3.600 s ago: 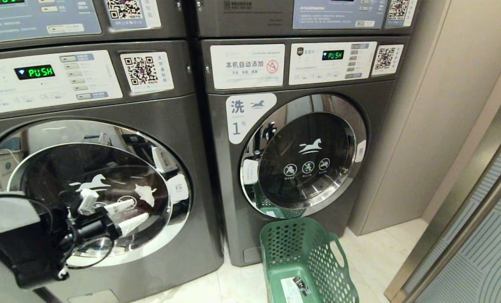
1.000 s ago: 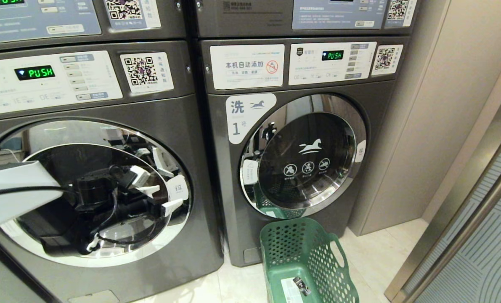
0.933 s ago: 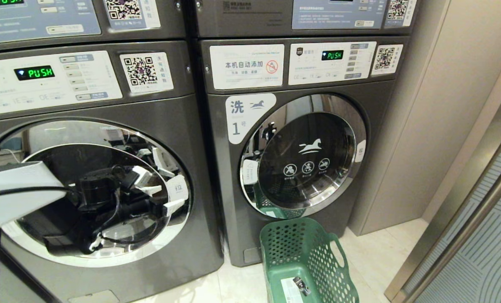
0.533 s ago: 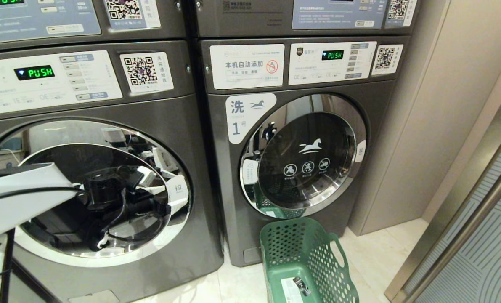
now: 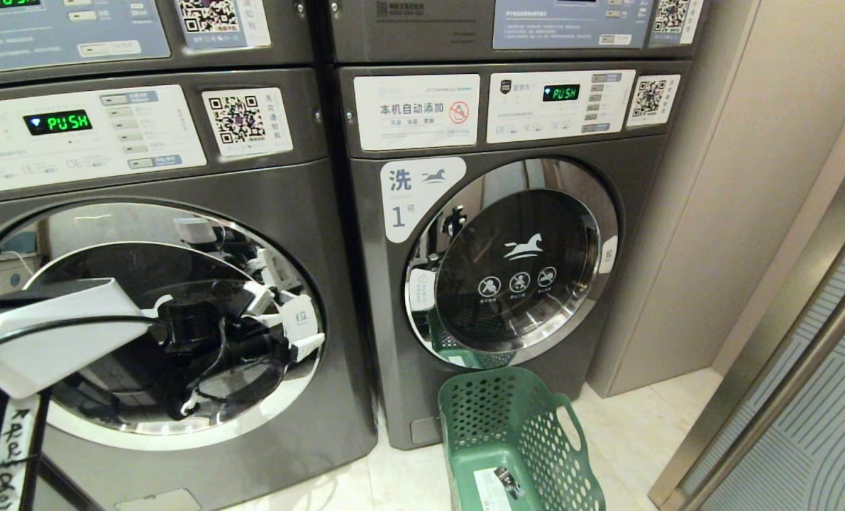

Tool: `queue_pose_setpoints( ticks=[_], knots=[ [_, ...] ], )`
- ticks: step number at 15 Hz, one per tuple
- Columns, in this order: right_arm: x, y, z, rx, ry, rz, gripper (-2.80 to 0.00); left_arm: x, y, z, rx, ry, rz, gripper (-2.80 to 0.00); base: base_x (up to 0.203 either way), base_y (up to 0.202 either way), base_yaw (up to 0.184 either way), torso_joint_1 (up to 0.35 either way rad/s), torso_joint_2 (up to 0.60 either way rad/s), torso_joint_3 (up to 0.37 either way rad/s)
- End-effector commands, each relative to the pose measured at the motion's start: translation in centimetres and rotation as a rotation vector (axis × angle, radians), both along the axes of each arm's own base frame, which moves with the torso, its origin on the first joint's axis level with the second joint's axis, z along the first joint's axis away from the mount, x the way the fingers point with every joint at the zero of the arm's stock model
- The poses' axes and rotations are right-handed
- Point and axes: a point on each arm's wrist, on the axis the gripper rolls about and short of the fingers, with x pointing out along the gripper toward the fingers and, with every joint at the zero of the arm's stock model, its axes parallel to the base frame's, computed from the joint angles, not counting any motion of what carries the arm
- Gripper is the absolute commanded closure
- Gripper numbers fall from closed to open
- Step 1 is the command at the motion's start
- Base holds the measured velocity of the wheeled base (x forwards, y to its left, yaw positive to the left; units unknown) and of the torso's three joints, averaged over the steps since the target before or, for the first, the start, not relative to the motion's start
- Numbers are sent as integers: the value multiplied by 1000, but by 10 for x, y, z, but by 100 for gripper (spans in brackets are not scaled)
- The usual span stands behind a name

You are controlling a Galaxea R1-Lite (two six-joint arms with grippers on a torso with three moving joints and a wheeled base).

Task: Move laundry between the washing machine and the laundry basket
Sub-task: Open the lid of the washing machine

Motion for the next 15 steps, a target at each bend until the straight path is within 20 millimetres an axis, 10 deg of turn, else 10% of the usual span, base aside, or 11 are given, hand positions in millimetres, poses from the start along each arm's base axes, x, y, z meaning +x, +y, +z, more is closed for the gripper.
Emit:
queue_pose_setpoints(
  ticks=[1,11,15],
  knots=[
    [0,0,0,-1,2,0,0,3,0,-3,0,-6,-3,-280,0,0,0,0,0,0],
    [0,0,0,-1,3,2,0,-25,3,4,-70,-3,-212,-280,0,0,0,0,0,0],
    [0,0,0,-1,1,0,0,-76,79,50,-17,-75,8,-280,0,0,0,0,0,0]
  ],
)
